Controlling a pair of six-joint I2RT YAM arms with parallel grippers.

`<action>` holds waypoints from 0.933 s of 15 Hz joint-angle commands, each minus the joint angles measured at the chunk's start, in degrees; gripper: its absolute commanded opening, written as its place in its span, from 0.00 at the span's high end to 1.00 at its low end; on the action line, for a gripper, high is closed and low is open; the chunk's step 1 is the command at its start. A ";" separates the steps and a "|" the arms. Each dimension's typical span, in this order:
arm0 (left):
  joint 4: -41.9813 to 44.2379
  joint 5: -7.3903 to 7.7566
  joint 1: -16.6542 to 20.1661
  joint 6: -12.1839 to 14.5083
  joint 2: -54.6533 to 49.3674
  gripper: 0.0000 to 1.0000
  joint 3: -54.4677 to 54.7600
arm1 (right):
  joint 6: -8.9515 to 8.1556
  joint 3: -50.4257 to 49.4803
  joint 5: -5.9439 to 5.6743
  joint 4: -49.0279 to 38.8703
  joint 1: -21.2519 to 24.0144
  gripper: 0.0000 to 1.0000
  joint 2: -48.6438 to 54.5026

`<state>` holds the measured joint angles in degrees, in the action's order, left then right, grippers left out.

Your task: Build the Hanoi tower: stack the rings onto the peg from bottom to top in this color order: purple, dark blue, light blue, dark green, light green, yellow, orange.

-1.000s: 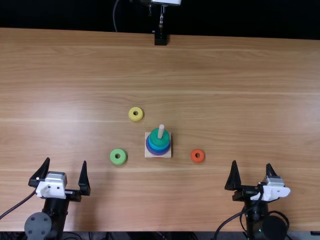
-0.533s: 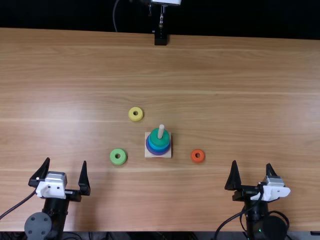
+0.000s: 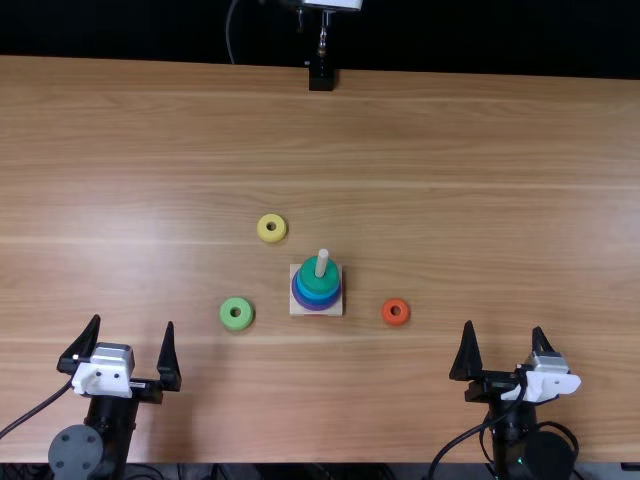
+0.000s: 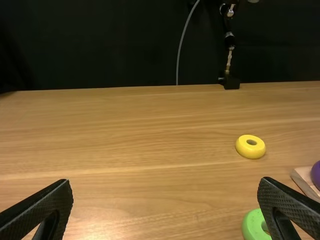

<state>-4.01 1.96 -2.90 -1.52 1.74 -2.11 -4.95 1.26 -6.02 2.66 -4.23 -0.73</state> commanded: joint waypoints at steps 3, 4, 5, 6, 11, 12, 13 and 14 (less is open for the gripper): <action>0.00 0.68 0.00 0.57 15.05 0.00 -17.23 | -0.01 -0.38 -0.10 -0.27 0.19 0.00 0.73; -0.84 0.68 -0.62 0.57 19.44 0.00 -22.15 | -0.01 -0.38 -0.10 -0.27 0.10 0.00 0.73; -2.00 0.68 -1.23 0.57 22.52 0.00 -26.10 | -0.01 -0.38 -0.10 -0.27 0.19 0.00 0.73; -3.48 0.68 -1.59 0.57 24.72 0.00 -29.62 | -0.01 -0.38 -0.10 -0.27 0.19 0.00 0.73; -6.64 0.68 -2.20 0.57 36.23 0.00 -38.67 | -0.01 -0.38 -0.10 -0.27 0.10 0.00 0.73; -9.28 0.68 -2.20 0.57 38.69 0.00 -39.38 | -0.01 -0.38 -0.10 -0.27 0.19 0.00 0.73; -11.28 0.68 -2.38 0.57 41.86 0.00 -40.78 | -0.01 -0.38 -0.10 -0.27 0.19 0.00 0.73; -13.08 0.79 -3.61 0.57 45.99 0.00 -42.45 | -0.01 -0.38 -0.10 -0.27 0.19 0.00 0.73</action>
<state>-17.41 1.91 -5.67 -1.50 46.61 -42.26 -4.93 1.26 -5.98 2.66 -4.23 -0.73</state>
